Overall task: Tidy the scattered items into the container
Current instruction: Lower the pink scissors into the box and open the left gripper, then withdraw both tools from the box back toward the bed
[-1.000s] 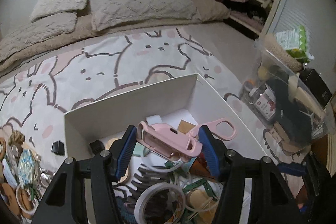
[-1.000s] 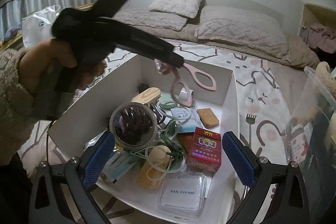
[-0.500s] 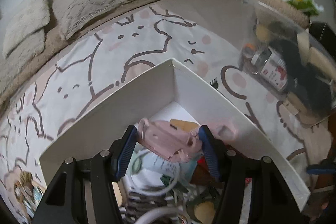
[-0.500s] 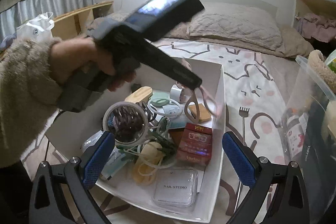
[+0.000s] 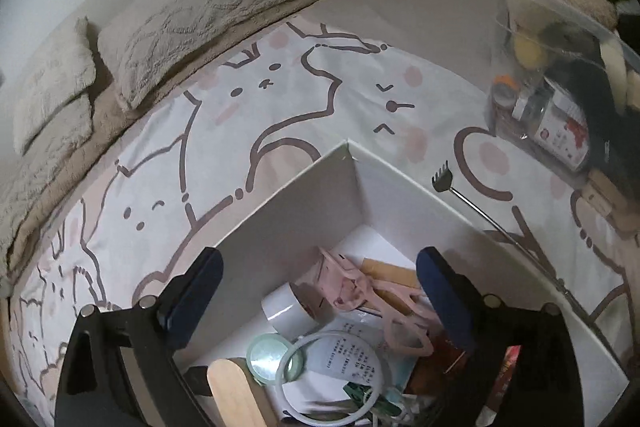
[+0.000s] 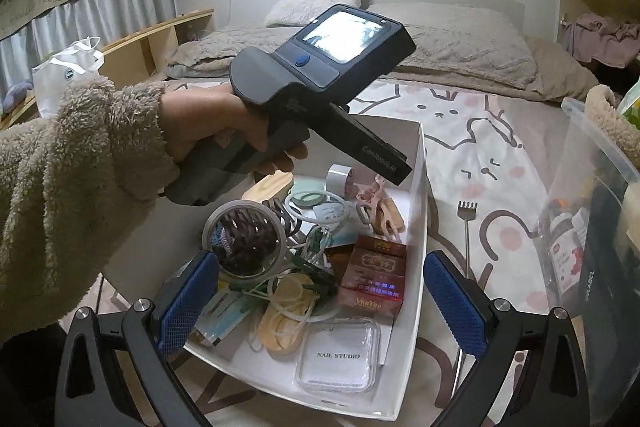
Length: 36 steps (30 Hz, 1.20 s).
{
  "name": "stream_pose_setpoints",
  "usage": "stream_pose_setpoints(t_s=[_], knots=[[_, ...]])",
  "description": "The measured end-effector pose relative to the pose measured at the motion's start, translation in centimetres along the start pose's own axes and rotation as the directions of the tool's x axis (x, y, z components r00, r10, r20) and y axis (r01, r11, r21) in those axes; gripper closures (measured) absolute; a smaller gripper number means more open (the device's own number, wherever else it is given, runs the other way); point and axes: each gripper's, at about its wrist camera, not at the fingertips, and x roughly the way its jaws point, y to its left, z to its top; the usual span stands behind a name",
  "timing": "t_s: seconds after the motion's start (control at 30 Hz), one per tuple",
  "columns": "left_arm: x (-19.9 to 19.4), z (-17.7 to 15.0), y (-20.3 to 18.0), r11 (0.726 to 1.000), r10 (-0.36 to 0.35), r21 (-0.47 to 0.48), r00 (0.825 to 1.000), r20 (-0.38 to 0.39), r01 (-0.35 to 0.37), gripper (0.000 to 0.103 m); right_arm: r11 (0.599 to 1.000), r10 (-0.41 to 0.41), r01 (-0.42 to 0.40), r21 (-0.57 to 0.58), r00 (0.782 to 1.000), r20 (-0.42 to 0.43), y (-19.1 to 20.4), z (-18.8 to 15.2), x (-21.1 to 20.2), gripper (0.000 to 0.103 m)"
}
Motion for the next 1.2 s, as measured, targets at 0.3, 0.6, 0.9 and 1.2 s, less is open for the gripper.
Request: stream_pose_setpoints(t_s=[0.3, 0.6, 0.9, 1.2], knots=[[-2.5, -0.6, 0.7, 0.999, -0.015, -0.052, 1.000, 0.019, 0.016, 0.005, 1.000, 0.002, -0.002, 0.018, 1.000, -0.002, -0.3, 0.0, 0.0, 0.001], [-4.6, -2.1, 1.1, 0.995, -0.020, -0.097, 1.000, 0.023, 0.022, 0.005, 1.000, -0.004, 0.004, 0.024, 1.000, 0.000, -0.6, 0.1, 0.0, 0.001], [-6.9, -4.3, 1.7, 0.991, -0.027, -0.128, 0.999, 0.041, 0.032, 0.005, 0.999, -0.005, 0.005, 0.033, 1.000, -0.001, -0.8, 0.1, 0.1, 0.001], [-9.6, -7.5, 2.4, 0.992, -0.034, -0.116, 0.997, 0.074, 0.043, 0.005, 0.999, -0.005, 0.005, 0.033, 1.000, -0.005, -0.7, -0.1, 0.4, 0.001]])
